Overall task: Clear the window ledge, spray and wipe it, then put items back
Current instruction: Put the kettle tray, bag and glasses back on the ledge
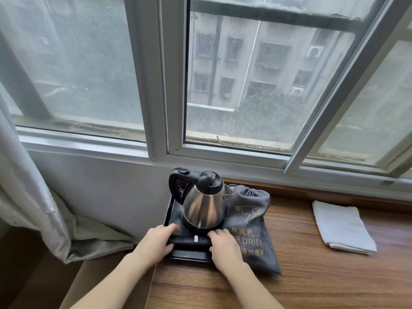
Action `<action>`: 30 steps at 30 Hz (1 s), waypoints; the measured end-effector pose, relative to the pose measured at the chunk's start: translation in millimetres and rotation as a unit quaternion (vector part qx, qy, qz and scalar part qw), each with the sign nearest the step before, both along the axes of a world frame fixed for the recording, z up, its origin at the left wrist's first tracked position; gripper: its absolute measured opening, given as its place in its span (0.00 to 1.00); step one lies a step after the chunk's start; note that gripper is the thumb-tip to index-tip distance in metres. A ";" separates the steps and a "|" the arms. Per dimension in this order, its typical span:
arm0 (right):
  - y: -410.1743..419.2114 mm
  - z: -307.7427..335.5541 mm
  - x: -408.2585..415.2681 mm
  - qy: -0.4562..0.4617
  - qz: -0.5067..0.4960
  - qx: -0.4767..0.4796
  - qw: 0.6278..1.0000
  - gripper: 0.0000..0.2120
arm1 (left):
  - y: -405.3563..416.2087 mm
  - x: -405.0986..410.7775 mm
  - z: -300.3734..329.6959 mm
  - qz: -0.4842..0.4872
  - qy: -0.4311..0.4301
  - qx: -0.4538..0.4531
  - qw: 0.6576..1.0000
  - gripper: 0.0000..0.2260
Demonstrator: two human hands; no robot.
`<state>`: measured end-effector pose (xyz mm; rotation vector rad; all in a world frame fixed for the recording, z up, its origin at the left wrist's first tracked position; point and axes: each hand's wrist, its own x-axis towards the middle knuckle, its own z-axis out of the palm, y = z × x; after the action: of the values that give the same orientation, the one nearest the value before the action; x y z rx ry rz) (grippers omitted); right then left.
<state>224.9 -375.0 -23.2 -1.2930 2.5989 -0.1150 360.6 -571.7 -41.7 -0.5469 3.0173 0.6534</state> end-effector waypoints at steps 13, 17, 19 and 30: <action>-8.5 24.2 -12.0 -0.106 -0.015 0.081 0.991 0.09 | -8.2 -10.7 9.7 0.027 -0.050 0.064 0.996 0.03; -10.1 25.4 -10.9 -0.084 -0.008 0.091 0.992 0.11 | -3.9 -14.3 8.3 0.000 -0.047 0.007 0.999 0.08; -9.1 23.6 -9.7 -0.063 0.001 0.085 0.994 0.12 | -3.1 -13.5 8.2 -0.016 -0.070 -0.025 0.997 0.13; -3.6 19.8 -2.0 -0.015 0.030 0.079 0.996 0.22 | 0.9 -11.4 3.3 -0.032 -0.118 -0.040 0.992 0.23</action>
<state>223.0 -378.6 -3.3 -1.3013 2.4846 0.0792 349.2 -570.8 -38.4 -0.4898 2.8342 0.4319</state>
